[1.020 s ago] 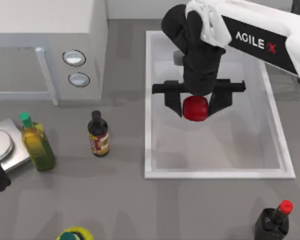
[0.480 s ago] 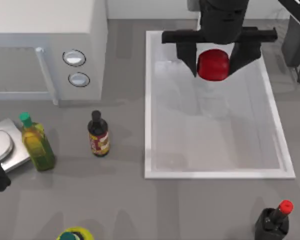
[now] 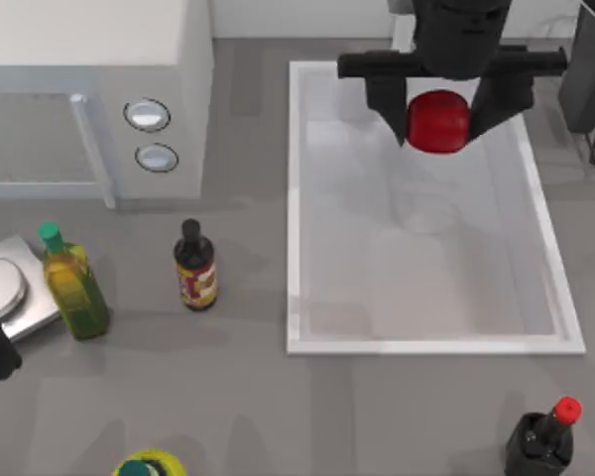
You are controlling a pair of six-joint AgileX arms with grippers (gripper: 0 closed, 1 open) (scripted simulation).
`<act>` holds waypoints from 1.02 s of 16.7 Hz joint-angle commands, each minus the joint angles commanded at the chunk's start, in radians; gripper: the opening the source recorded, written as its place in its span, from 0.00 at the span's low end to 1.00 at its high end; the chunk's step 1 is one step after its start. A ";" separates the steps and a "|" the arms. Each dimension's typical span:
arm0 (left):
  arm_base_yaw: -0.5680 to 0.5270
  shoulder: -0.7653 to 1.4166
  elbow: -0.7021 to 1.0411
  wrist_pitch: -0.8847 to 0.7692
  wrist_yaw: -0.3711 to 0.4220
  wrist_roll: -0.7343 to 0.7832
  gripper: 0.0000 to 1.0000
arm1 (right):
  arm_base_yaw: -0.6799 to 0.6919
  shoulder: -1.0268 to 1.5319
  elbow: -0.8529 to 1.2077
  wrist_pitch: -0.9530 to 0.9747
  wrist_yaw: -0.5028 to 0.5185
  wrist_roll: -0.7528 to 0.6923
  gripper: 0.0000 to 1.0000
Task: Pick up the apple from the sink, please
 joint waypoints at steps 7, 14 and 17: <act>0.000 0.000 0.000 0.000 0.000 0.000 1.00 | -0.287 -0.228 -0.415 0.144 -0.014 -0.284 0.00; 0.000 0.000 0.000 0.000 0.000 0.000 1.00 | -0.523 -0.409 -0.715 0.257 -0.025 -0.519 0.00; 0.000 0.000 0.000 0.000 0.000 0.000 1.00 | -0.525 -0.410 -0.717 0.258 -0.026 -0.521 0.00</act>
